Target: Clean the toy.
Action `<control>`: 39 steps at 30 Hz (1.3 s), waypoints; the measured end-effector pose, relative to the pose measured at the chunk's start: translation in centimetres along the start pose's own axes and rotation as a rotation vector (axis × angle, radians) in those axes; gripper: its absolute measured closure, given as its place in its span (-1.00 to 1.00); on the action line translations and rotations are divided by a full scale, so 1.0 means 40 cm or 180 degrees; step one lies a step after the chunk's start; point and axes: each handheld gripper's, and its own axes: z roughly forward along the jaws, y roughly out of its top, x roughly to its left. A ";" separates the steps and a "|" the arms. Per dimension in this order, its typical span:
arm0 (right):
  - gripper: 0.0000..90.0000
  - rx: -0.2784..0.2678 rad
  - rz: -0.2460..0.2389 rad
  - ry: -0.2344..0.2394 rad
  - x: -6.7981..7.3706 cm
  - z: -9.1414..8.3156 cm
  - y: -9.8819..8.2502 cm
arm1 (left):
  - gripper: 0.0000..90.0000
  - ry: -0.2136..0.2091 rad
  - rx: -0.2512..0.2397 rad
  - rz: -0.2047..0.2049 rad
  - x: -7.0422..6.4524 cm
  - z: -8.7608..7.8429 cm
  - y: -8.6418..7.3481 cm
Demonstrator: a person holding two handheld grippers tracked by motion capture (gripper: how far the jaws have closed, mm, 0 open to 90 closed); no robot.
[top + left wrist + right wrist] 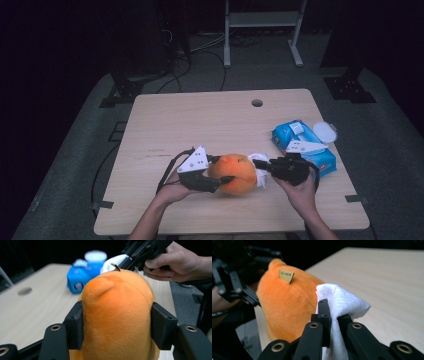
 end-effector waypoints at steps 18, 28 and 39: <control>0.90 0.0318 -0.0486 -0.0009 0.090 0.064 0.004 | -0.41 0.0018 0.0300 0.0028 -0.021 0.088 -0.047; 0.91 0.0375 -0.0314 -0.0074 0.032 0.011 -0.023 | -0.83 -0.0246 -0.0092 -0.0305 0.044 0.078 -0.111; 0.90 0.0334 -0.0116 -0.0084 -0.001 -0.002 -0.028 | -0.71 -0.0595 -0.0332 -0.0839 0.052 0.131 -0.163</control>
